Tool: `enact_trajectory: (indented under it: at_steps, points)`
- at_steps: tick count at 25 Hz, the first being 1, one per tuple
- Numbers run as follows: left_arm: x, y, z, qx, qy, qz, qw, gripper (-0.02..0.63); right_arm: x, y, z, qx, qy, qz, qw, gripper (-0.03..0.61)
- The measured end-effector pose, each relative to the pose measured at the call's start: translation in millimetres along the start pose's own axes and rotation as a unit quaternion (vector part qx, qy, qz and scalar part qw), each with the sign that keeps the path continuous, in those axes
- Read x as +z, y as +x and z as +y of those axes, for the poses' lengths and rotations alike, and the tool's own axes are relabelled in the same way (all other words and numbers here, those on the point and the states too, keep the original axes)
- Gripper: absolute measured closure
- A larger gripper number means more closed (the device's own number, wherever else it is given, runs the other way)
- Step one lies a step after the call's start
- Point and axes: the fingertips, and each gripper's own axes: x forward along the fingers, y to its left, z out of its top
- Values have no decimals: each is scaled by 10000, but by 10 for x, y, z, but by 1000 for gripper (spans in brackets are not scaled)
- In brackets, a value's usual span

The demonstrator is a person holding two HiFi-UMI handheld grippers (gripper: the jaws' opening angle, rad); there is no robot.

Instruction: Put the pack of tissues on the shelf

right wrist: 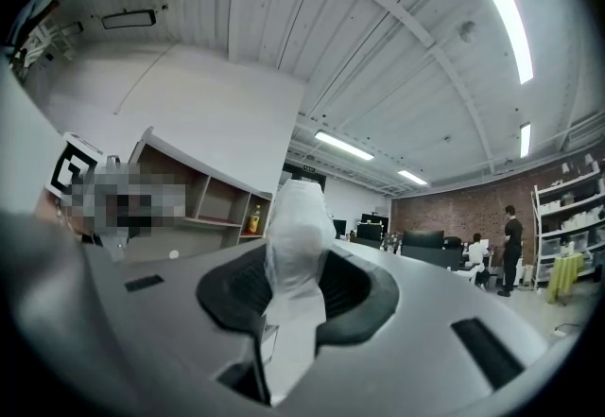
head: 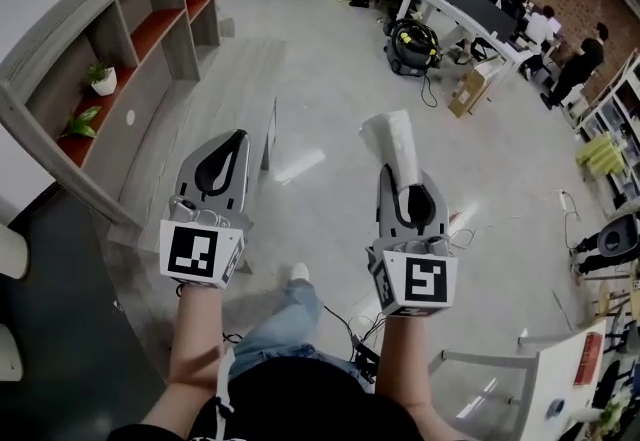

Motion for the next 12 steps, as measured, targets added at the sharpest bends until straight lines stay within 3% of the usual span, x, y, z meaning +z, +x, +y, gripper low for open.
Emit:
enact_trajectory:
  at_steps: [12]
  points:
    - [-520,1067,213,276,-144,104,9995,603,-340,1117,-562,229,-186,100,9995,463]
